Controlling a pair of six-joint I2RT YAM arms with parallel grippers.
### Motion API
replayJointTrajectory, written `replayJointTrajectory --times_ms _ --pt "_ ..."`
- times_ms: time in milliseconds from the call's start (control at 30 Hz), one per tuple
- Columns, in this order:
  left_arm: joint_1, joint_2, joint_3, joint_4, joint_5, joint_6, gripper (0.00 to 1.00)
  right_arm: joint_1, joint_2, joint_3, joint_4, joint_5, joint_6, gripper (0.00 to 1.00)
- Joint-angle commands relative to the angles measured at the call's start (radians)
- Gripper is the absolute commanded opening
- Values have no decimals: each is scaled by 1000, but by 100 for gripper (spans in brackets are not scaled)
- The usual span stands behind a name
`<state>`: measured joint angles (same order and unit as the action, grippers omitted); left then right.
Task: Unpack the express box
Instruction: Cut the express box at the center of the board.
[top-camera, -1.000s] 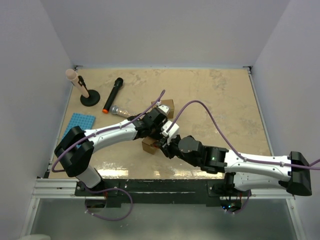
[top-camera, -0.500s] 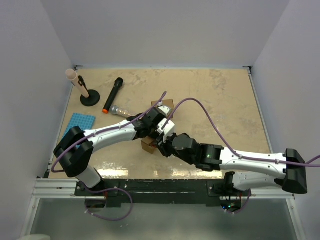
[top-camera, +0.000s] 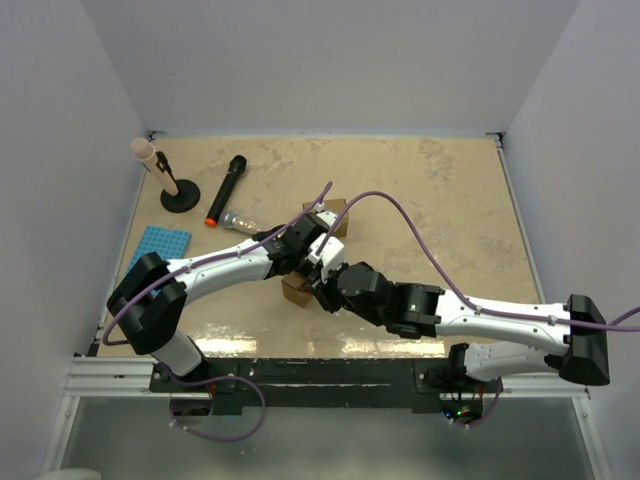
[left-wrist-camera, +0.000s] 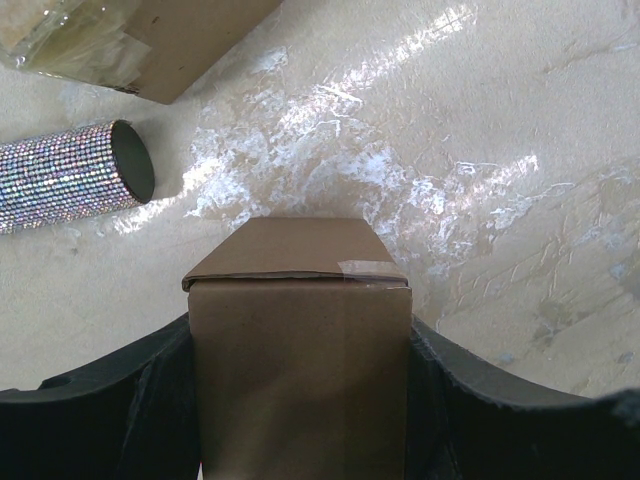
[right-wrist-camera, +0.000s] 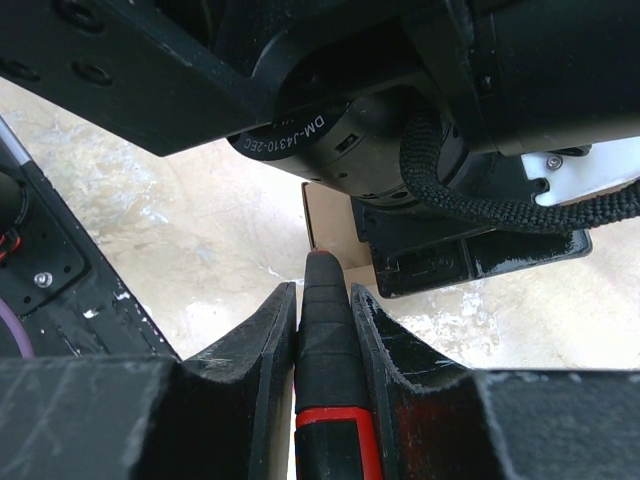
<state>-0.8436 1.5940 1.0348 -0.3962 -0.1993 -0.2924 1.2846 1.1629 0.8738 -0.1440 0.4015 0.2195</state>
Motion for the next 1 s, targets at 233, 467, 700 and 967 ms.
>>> replayJointTrajectory --times_ms 233,467,700,967 --pt "51 40 -39 -104 -68 72 21 19 47 85 -232 -24 30 0" --pt "49 41 -39 -105 -69 71 20 27 58 109 -296 -7 38 0" --pt "51 44 -39 -107 -78 73 20 41 34 128 -325 2 43 0" --pt "52 46 -36 -115 -94 79 20 51 26 159 -361 17 49 0"
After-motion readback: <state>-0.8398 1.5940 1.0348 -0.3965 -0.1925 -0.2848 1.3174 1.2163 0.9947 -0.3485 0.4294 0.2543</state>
